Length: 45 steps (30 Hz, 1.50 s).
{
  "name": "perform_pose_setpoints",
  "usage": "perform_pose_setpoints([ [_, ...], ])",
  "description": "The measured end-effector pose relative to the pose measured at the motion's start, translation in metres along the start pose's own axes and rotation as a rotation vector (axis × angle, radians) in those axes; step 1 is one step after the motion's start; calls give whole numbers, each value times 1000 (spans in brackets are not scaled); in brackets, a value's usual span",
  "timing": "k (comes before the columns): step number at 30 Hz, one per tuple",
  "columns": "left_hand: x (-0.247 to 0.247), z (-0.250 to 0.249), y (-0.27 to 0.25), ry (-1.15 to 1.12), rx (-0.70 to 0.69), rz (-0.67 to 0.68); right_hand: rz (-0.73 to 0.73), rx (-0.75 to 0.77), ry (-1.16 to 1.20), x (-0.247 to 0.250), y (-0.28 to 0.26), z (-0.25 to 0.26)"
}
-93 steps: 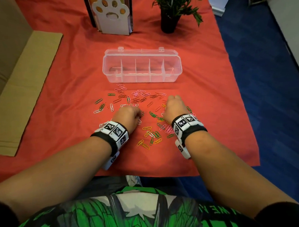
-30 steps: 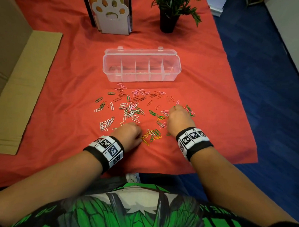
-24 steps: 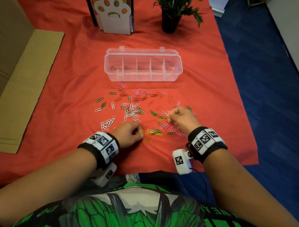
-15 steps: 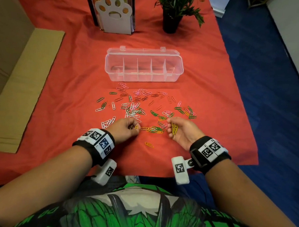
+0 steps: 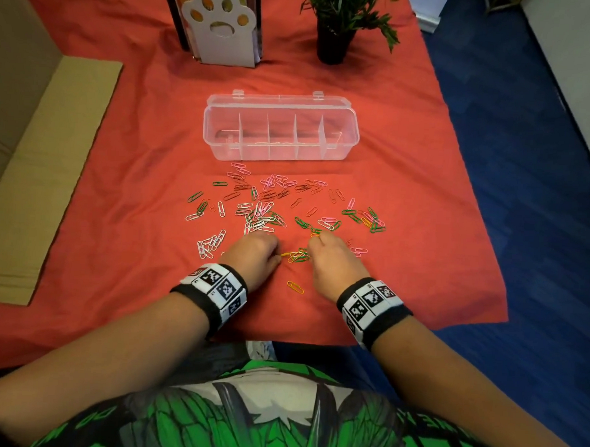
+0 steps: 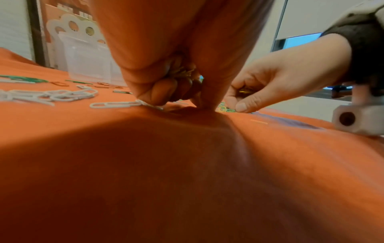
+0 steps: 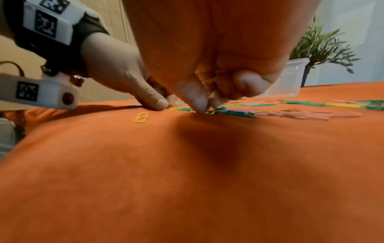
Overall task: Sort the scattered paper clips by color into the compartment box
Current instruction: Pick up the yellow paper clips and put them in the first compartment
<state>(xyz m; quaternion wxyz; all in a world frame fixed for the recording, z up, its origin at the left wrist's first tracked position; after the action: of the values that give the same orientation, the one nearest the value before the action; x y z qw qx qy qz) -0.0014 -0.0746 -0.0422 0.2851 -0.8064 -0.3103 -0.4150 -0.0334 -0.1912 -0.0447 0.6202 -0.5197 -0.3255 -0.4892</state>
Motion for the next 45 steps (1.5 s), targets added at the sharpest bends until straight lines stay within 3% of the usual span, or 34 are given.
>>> perform_pose_setpoints([
  [2, 0, 0, 0, -26, -8, -6, 0, -2, -36, 2, 1, -3],
  [4, 4, 7, 1, -191, 84, -49, 6, -17, -26, 5, 4, -10],
  [7, 0, 12, -2, -769, 325, -52, 13, -44, 45, 8, 6, -18],
  [9, -5, 6, -5, -1196, 415, -26, 20, -19, 18, 5, 4, -14],
  [11, -6, -4, -5, -1475, 384, 46, 3, 14, -43, 2, 0, -6],
  [14, -3, -10, -5, -1651, 372, 78, -57, 44, -113, 8, -5, 8],
  [17, -10, -6, -3, -1566, 475, 24, -41, 47, -141, 11, -4, 10],
  [19, -14, -3, 0, -1394, 503, -9, -2, -34, -8, 14, 4, -2],
  [23, -19, 4, 8, -1035, 417, -9, 82, -356, 586, 19, 20, -43],
  [27, -13, 4, 13, -438, 210, 0, 242, -642, 1477, 15, 14, -55],
  [29, -13, 0, 13, -229, 117, 13, 266, -652, 1591, 13, 15, -54],
  [31, -13, -2, 14, -144, 65, 24, 209, -567, 1345, 16, 22, -52],
  [34, -10, -1, 15, -131, 41, -7, 132, -365, 690, 21, 34, -38],
  [37, -5, 5, 13, -237, 114, -40, 29, -226, 442, 23, 39, -28],
  [39, -6, 12, 10, -482, 240, -13, -7, -130, 327, 24, 41, -21],
  [42, -14, 9, -5, -1129, 467, 24, -32, 18, 59, 25, 39, -5],
  [45, -10, -11, -11, -1569, 410, 134, -86, 116, -157, 30, 33, 11],
])
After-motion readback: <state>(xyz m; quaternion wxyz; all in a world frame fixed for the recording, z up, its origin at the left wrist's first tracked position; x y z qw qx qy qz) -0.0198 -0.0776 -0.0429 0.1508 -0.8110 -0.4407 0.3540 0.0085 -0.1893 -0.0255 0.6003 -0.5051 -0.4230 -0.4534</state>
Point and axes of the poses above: each hand's wrist, its own y-axis towards the middle knuckle, its own x-axis out of the back of the hand, z = x × y, the point moved 8 cm from there along y, towards the middle knuckle, and after that the axes turned 10 degrees about -x, right-handed, at the moved point
